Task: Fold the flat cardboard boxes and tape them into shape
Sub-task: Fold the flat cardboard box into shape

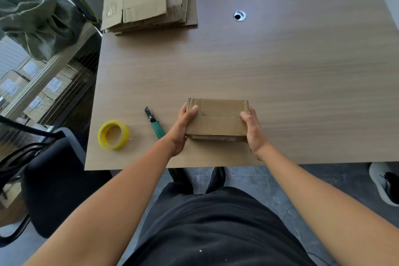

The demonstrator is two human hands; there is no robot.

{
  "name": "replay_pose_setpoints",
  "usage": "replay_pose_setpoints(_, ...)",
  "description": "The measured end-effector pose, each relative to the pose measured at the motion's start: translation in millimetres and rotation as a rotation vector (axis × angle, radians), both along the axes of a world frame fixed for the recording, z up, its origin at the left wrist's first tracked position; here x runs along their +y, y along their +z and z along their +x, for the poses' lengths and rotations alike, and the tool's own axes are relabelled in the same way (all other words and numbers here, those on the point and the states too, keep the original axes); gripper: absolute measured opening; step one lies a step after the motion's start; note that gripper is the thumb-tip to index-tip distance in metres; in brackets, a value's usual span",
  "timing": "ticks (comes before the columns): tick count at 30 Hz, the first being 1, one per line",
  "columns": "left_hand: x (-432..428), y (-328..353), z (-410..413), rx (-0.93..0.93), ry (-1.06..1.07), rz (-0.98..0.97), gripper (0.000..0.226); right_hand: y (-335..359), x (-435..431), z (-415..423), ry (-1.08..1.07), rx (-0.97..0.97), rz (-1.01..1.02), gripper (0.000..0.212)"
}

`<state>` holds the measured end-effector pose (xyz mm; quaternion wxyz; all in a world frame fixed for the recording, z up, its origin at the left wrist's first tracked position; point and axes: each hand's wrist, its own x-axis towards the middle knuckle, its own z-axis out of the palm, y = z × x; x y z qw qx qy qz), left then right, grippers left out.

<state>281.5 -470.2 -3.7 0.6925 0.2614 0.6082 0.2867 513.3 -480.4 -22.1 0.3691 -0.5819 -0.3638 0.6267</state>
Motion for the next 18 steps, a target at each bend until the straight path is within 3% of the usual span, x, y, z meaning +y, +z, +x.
replay_pose_setpoints(4,4,5,7,0.034,-0.047,0.029,0.084,-4,-9,0,-0.087,-0.043,0.012,0.04)
replay_pose_setpoints(7,8,8,-6,0.111,-0.1,0.032,0.081,-1,-2,1,-0.031,-0.209,0.027,0.057)
replay_pose_setpoints(10,11,7,-11,0.167,-0.127,0.05,0.075,-4,7,0,0.008,-0.258,0.084,0.054)
replay_pose_setpoints(14,8,5,15,0.141,-0.156,0.033,0.093,-10,12,13,-0.061,-0.241,0.065,0.049)
replay_pose_setpoints(18,9,-9,25,0.355,-0.164,0.073,0.102,-6,4,31,0.026,-0.393,0.092,0.059)
